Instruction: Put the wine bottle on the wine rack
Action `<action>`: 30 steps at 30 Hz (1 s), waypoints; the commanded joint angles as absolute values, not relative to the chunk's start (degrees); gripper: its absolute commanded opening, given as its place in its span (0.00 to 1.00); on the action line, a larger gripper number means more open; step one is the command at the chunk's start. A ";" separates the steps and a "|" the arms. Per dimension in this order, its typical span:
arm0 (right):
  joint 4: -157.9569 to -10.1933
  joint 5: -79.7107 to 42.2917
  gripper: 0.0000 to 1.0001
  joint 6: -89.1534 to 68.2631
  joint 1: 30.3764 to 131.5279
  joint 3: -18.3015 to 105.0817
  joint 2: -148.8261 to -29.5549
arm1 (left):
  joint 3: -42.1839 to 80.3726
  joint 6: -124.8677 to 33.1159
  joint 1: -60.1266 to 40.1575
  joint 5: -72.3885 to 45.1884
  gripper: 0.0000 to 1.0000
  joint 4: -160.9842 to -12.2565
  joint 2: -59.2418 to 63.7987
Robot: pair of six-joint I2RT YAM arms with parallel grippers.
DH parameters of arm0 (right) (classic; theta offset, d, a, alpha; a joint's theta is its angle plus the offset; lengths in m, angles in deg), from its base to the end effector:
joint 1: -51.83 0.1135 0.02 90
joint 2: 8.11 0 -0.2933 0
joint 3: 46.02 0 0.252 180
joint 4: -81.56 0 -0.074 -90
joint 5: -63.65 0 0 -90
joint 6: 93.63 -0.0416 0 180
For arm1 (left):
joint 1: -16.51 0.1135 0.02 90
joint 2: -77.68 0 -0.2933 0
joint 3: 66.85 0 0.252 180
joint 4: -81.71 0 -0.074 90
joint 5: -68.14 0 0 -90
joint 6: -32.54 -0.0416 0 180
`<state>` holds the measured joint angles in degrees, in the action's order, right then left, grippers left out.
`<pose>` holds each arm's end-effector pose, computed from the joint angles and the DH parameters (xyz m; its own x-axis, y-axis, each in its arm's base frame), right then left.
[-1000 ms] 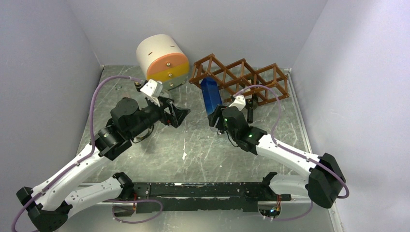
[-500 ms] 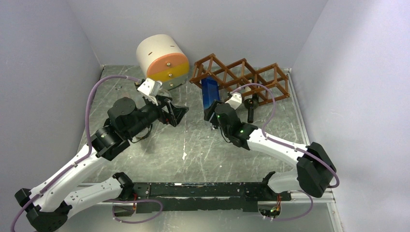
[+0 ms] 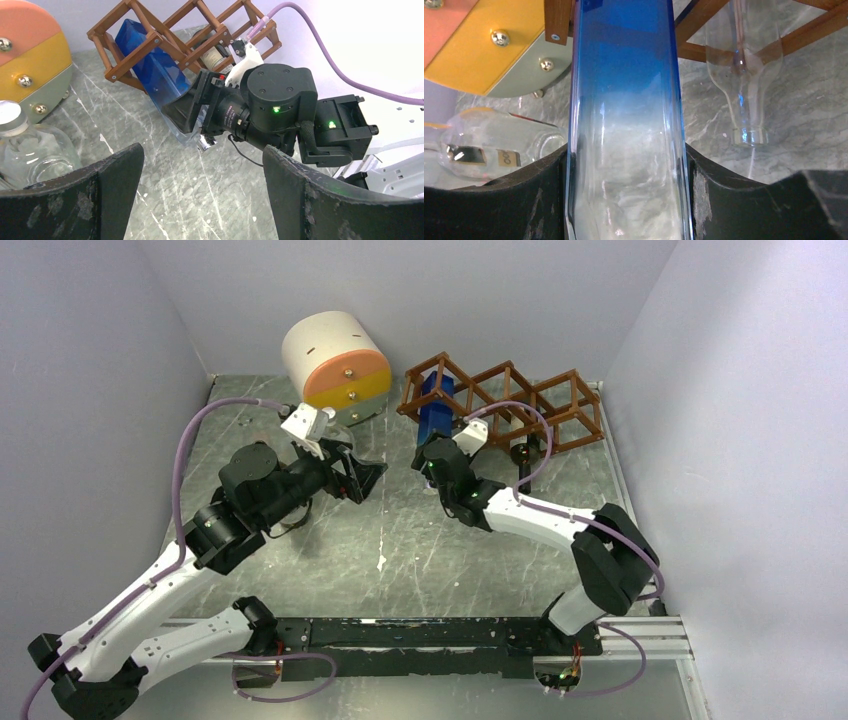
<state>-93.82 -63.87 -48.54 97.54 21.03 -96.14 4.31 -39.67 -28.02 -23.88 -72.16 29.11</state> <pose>0.2567 0.2269 0.2702 -0.3437 0.4495 -0.8245 0.0826 0.8890 0.4503 0.1250 -0.1209 0.4231 -0.2484 -0.1840 -0.9510 0.6300 0.7151 -0.3029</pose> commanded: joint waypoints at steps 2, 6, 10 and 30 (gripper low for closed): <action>-104.65 -68.95 0.00 -48.87 94.95 28.96 -95.73 | 5.99 -40.32 -28.34 -25.21 0.92 -71.63 30.39; -100.67 -66.17 0.00 -52.70 92.42 30.31 -96.90 | 6.03 -40.01 -28.32 -24.92 0.92 -71.41 30.81; -98.29 -64.69 0.00 -55.63 90.90 30.82 -98.15 | 6.15 -40.01 -28.35 -25.03 0.92 -71.23 31.01; -101.02 -62.44 0.27 -48.30 87.37 34.12 -103.55 | 6.25 -40.12 -28.31 -25.16 0.92 -70.63 31.28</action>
